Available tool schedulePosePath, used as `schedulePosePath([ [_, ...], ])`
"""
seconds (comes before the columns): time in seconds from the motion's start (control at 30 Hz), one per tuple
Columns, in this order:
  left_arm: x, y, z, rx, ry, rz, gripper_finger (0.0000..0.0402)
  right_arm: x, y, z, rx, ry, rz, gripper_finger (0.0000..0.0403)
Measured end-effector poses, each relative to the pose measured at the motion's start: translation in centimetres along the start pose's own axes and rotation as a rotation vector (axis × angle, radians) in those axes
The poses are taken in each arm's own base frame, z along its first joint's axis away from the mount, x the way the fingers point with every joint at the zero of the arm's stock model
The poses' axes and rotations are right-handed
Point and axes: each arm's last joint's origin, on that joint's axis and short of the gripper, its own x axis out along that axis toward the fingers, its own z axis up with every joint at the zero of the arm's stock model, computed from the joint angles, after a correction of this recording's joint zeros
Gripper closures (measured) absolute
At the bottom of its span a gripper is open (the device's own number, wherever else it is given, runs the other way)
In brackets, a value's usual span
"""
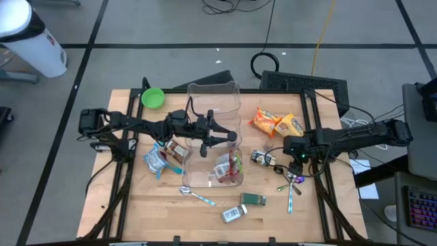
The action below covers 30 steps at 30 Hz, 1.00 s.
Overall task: Pick & Place Food Item
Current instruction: Put the right white patterned spoon into the top transparent bin
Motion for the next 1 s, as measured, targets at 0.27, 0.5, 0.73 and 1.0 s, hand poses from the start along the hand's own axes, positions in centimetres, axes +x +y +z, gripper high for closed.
schedulePosePath([
  [0.27,0.0,0.0,-0.1,-0.002,0.005,0.001,0.0243,0.0,-0.1,-0.2,0.007,0.016,-0.010,0.0292],
  [0.5,0.0,0.0,-0.1,-0.002,0.005,0.001,0.0243,0.0,-0.1,-0.2,-0.014,0.022,-0.012,0.0388],
  [0.73,0.0,0.0,0.0,-0.002,0.005,0.000,0.0243,0.0,0.0,-0.1,-0.030,0.022,0.013,0.0400],
  [1.0,0.0,0.0,0.0,-0.002,0.004,0.000,0.0243,-1.6,1.5,1.1,-0.110,-0.059,0.093,0.0402],
])
